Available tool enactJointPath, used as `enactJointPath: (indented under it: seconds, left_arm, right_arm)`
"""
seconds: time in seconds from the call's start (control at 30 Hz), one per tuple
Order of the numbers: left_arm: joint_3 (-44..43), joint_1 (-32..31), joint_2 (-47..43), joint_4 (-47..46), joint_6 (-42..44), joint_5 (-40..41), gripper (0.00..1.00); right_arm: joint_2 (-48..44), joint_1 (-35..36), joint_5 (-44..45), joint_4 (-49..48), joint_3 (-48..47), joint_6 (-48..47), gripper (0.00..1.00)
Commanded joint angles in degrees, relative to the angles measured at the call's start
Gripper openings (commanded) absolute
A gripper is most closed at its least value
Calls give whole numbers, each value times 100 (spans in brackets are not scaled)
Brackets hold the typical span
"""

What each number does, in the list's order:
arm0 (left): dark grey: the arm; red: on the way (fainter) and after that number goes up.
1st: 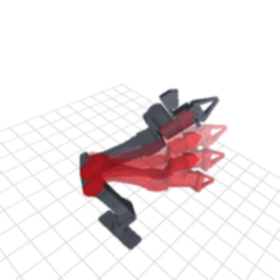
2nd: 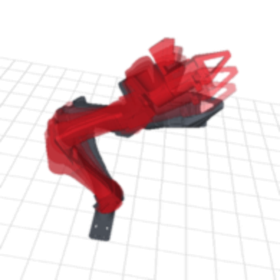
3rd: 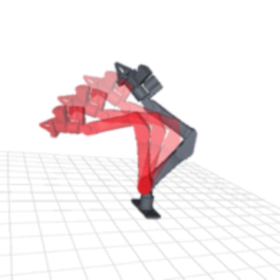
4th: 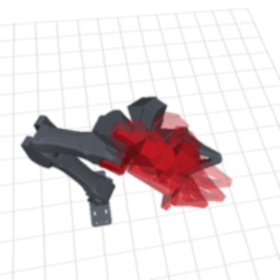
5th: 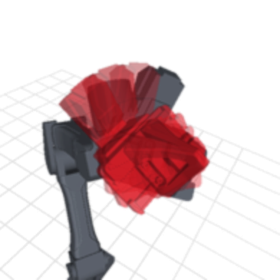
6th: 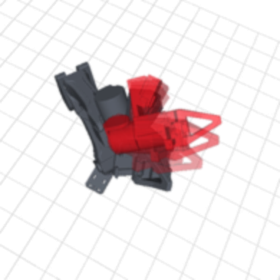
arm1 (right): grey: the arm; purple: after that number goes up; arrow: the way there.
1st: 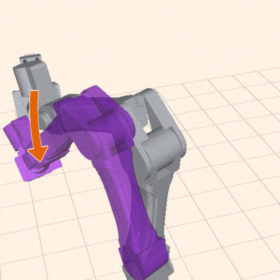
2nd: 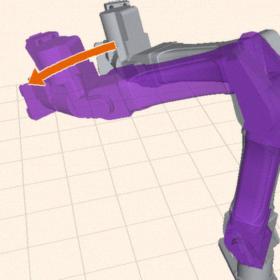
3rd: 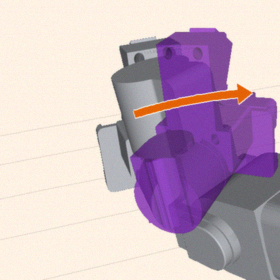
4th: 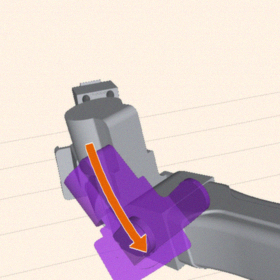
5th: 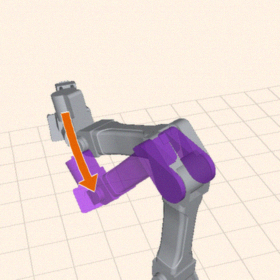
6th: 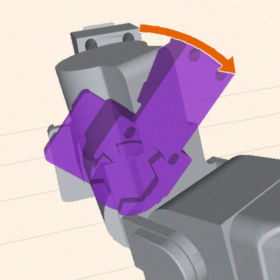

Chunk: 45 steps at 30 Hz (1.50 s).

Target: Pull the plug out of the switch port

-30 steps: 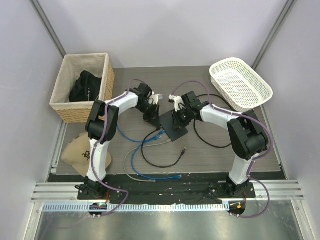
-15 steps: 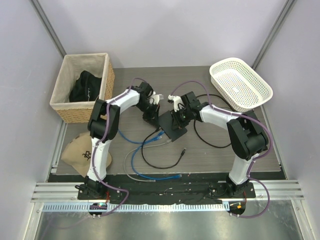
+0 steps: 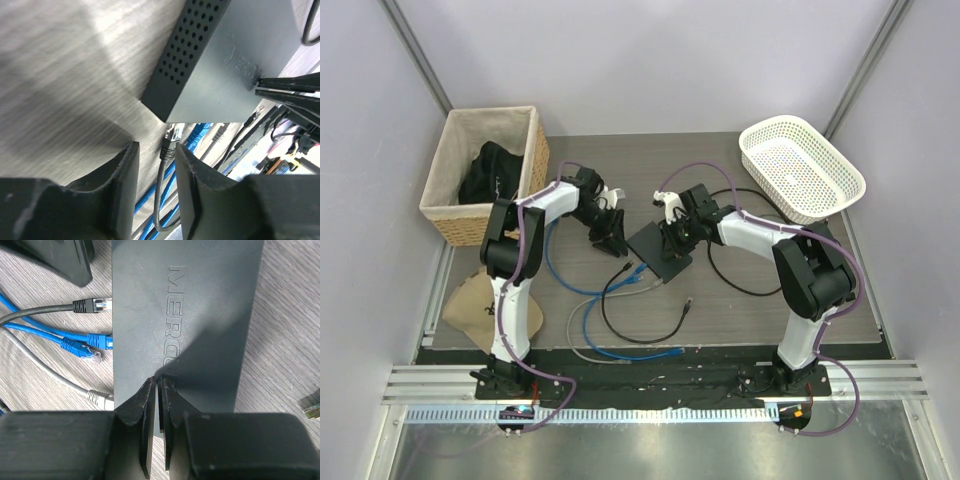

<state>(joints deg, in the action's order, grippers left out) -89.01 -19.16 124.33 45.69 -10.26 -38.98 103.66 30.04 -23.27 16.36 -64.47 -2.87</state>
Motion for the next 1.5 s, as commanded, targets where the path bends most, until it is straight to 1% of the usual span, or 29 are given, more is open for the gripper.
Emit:
enactJointPath:
  seconds: [0.0,0.13,0.33,0.47,0.57,0.67,0.73,0.77,0.83,0.87,0.93,1.0,1.03,1.07,1.1,1.13,1.17,1.2,1.23,1.27,1.3,1.33,1.37,1.4,1.47]
  left_arm:
    - [7,61,179,-420,-37,-109,41]
    - [129,52,109,-412,-12,-197,45]
    - [139,0,-93,290,446,268,44]
    - [497,-44,-312,572,604,312,44]
    - [954,-97,-471,389,622,321,44]
    - [956,-123,-384,519,675,382,41]
    - [807,-115,-252,625,683,348,38]
    - [772,-123,-234,660,683,313,37]
    - [684,-123,-216,686,710,199,24]
    - [649,-115,-199,730,727,163,12]
    - [474,-97,-190,896,867,102,1]
    - [341,-1,-225,1037,990,-213,0]
    - [193,52,-260,1230,1191,-407,0]
    - [113,105,-278,1379,1306,-957,0]
    - [8,184,-295,1555,1421,-1223,0]
    - [-124,202,-278,2088,1909,-1478,0]
    - [-447,211,-226,2467,2218,-1794,0]
    - [-659,202,-191,2845,2604,-2232,0]
    - [-835,211,-155,3554,2878,-2471,0]
    - [-1220,202,-59,3891,3429,-2648,0]
    - [-1424,184,-6,4208,3643,-2937,0]
    - [-1626,158,81,4655,3785,-3018,0]
    - [-1854,132,152,4772,3899,-3088,0]
    - [-2248,36,301,4834,3883,-3167,0]
    - [-2698,-105,468,4870,3804,-3387,0]
  right_arm:
    - [287,125,393,210,136,-170,16]
    - [225,142,419,227,162,-187,17]
    - [190,169,472,157,233,-231,17]
    - [155,169,490,131,242,-249,17]
    - [146,169,490,113,268,-249,18]
    - [137,169,498,96,268,-249,19]
    - [120,169,516,87,277,-249,20]
    - [120,169,516,78,268,-249,20]
    - [120,177,525,60,268,-266,20]
    - [120,169,542,52,277,-266,21]
    - [111,169,560,43,251,-284,21]
    - [85,177,586,60,198,-301,22]
    - [58,169,586,95,163,-319,23]
    - [-46,169,621,139,110,-363,23]
    - [-117,151,656,296,-47,-406,23]
    - [-213,29,657,402,-170,-468,23]
    - [-371,-94,648,516,-319,-425,22]
    - [-468,-252,465,691,-634,-355,22]
    - [-530,-497,333,771,-811,-163,22]
    - [-574,-952,175,824,-996,-83,22]
    - [-662,-1226,69,921,-1328,-21,23]
    - [-689,-1438,7,965,-1497,6,22]
    - [-732,-1892,15,1000,-1638,-11,22]
    - [-776,-2097,24,1036,-1874,-29,23]
    - [-821,-2510,190,1036,-2025,-108,23]
